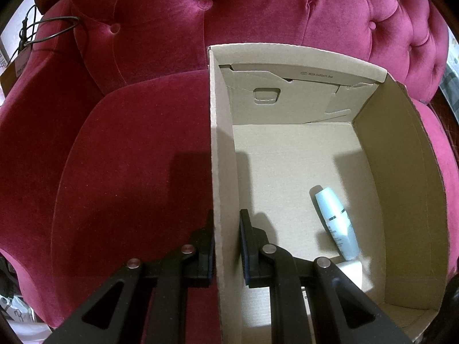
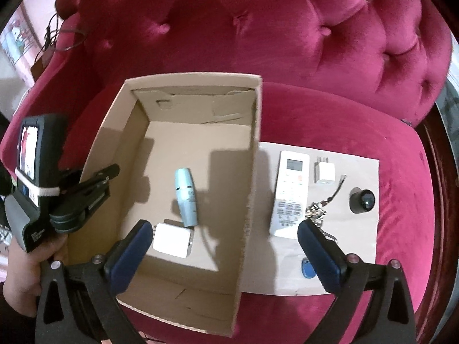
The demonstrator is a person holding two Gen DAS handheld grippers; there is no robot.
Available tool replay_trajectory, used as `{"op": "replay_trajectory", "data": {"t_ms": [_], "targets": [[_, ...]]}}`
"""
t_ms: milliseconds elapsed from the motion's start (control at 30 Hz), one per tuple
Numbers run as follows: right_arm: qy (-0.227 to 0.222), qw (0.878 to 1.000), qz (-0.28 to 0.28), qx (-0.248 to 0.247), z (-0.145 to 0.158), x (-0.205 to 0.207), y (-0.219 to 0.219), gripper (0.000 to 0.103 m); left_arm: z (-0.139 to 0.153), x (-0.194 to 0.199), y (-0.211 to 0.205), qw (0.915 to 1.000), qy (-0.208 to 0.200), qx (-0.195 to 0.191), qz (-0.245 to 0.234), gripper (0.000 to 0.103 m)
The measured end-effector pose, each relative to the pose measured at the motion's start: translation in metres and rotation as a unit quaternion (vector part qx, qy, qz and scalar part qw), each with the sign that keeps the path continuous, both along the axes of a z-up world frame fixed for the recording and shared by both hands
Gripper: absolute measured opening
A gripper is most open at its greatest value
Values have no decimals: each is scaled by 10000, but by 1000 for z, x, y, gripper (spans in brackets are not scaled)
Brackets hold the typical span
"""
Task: Organize rigid objects
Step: 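Move the right gripper out of the box over the paper to the black knob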
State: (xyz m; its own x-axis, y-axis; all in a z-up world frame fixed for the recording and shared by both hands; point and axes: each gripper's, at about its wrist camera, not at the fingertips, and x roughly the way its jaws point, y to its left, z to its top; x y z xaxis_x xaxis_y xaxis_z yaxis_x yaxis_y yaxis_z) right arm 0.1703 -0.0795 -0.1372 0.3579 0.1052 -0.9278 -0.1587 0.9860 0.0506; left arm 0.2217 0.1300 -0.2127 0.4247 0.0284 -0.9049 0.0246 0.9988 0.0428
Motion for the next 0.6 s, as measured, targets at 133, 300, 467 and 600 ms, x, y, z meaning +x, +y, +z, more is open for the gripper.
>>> {"op": "replay_trajectory", "data": {"t_ms": [133, 300, 467, 600], "targets": [[-59, 9998, -168, 13, 2, 1, -15, 103, 0, 0, -1, 10000, -4, 9, 2, 15], [-157, 9988, -455, -52, 2, 3, -40, 103, -1, 0, -1, 10000, -2, 10, 11, 15], [-261, 9965, -788, -130, 1, 6, -68, 103, -1, 0, -2, 10000, 0, 22, 9, 15], [-302, 9946, -971, -190, -3, 10, -87, 103, -1, 0, -3, 10000, 4, 29, 7, 15]]}}
